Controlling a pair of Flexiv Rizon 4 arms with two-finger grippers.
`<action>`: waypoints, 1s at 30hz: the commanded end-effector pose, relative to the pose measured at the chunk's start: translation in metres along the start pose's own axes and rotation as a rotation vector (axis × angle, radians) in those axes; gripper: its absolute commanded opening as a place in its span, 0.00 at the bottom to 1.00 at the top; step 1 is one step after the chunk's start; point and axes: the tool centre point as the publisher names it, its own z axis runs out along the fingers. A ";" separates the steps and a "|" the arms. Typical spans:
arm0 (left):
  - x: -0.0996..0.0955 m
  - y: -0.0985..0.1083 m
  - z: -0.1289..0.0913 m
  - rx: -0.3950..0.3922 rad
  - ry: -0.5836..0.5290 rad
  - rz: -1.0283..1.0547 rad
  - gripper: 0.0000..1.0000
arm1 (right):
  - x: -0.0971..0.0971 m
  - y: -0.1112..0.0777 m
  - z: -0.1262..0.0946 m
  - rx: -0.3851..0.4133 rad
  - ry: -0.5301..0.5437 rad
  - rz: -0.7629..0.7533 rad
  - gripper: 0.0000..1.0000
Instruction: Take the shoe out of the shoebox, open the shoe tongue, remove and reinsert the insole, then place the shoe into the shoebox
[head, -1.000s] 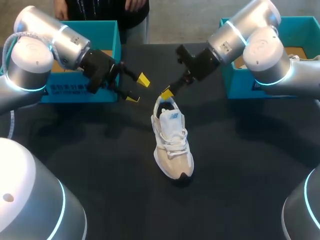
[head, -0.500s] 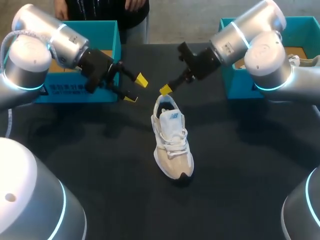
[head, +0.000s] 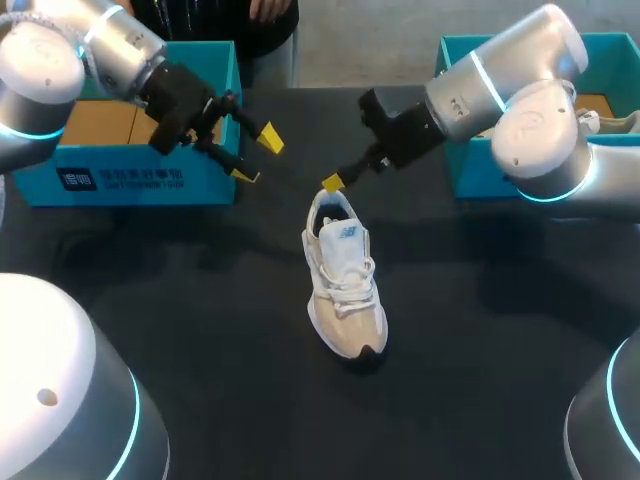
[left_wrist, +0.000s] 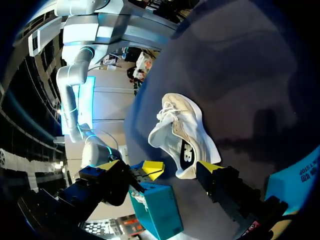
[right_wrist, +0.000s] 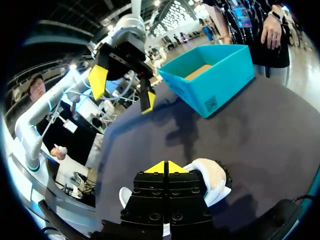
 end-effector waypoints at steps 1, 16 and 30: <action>-0.003 -0.001 -0.015 0.013 0.027 -0.004 1.00 | 0.012 0.007 -0.011 -0.021 -0.111 0.001 0.00; 0.000 -0.001 -0.048 0.020 0.043 -0.013 1.00 | 0.014 0.009 -0.012 -0.045 -0.115 -0.004 0.00; 0.016 -0.005 -0.102 -0.005 0.062 -0.069 1.00 | 0.012 0.010 -0.005 -0.022 -0.161 0.046 0.00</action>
